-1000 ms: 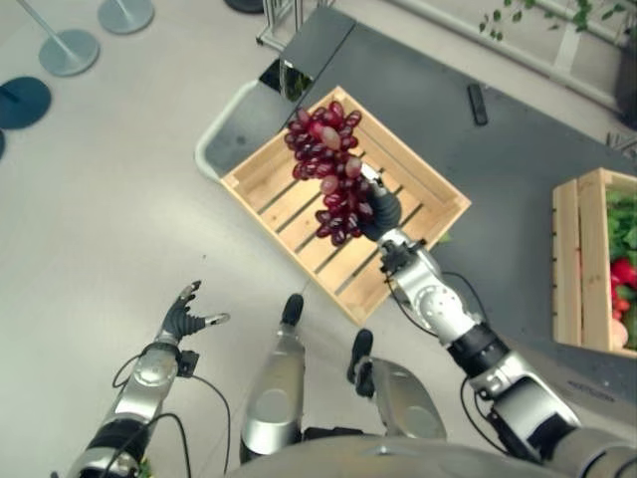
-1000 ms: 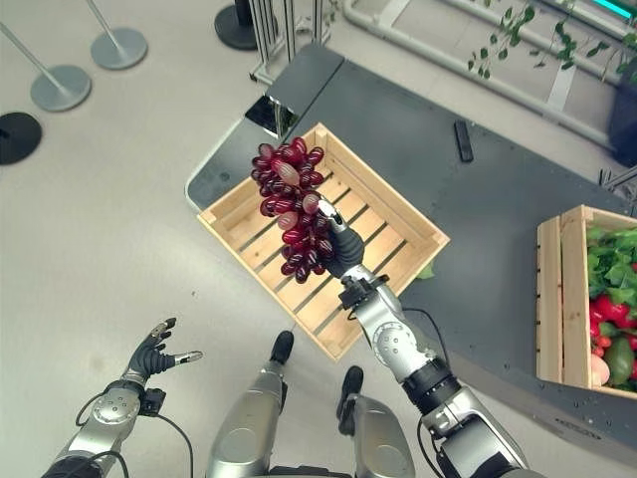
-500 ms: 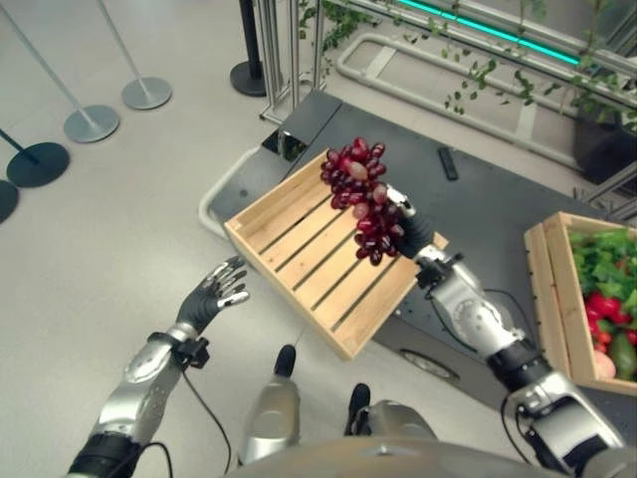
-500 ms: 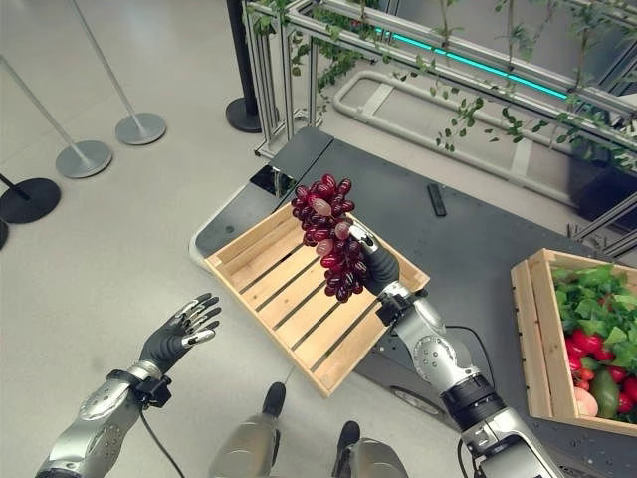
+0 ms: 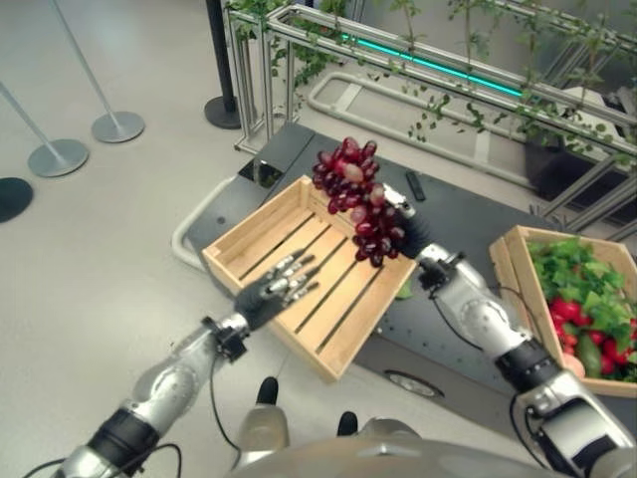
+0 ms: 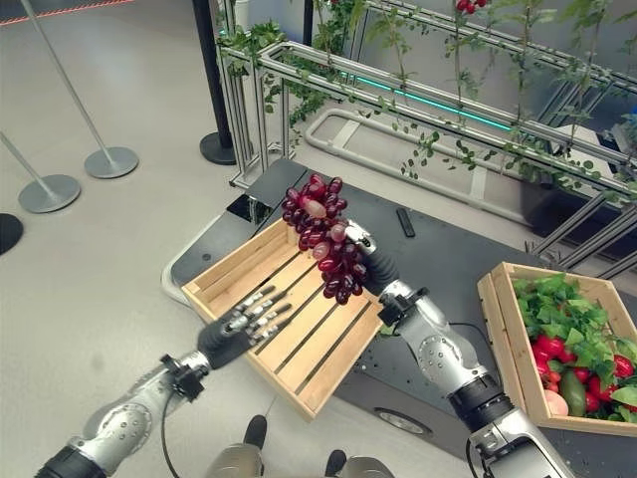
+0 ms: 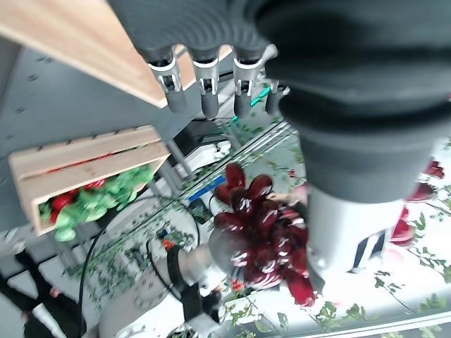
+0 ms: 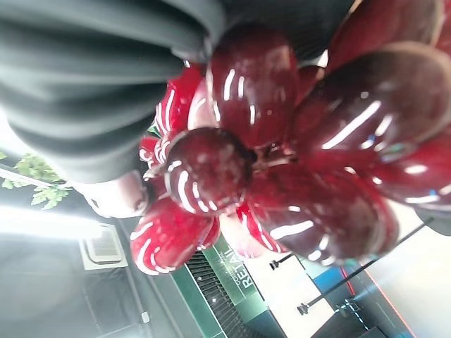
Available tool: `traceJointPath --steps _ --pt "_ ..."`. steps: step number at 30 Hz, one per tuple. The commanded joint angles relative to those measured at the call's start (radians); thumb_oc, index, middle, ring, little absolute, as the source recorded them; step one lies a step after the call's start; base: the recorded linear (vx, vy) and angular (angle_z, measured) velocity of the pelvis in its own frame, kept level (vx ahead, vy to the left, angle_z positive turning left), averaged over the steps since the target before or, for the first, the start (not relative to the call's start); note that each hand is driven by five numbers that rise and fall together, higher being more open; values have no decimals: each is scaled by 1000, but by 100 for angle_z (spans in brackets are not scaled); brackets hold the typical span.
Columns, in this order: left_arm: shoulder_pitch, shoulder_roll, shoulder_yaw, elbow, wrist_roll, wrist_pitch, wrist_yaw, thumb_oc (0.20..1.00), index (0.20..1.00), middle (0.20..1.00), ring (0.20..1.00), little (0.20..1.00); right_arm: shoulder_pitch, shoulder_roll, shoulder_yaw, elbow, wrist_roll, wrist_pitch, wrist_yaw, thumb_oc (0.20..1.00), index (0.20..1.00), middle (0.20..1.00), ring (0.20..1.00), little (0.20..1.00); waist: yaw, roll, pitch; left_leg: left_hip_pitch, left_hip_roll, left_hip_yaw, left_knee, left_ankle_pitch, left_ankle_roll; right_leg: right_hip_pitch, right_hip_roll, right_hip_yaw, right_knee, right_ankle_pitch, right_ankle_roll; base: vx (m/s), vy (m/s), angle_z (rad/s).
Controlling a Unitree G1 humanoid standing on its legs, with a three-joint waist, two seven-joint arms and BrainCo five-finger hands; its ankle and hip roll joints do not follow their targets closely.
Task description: Pick up the fruits from the basket on one side to the basket on the other side
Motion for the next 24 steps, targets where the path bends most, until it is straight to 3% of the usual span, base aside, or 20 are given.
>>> traceJointPath --steps 1,11,24 --pt "-37 3 -33 -54 -84 1 -5 1000 1000 1000 1000 1000 -106 -21 -7 -100 36 -66 15 200 200 200 200 200 -19 -23 -38 10 -23 41 77 -103 35 -2 -17 -10 36 12 93 37 -8 -6" --pt "-55 -25 -68 -56 -98 -5 3 1000 1000 1000 1000 1000 -138 -81 0 -105 -36 -82 4 200 200 200 200 200 -20 -35 -32 17 -19 46 74 -110 33 -2 -13 -6 41 8 95 8 -1 -1" --pt "-32 -94 -23 -40 -77 -24 17 1000 1000 1000 1000 1000 -69 -118 -37 -117 -128 -81 1 200 200 200 200 200 -17 -49 -29 26 -14 47 55 -110 30 -4 -10 -12 36 6 95 3 -1 0"
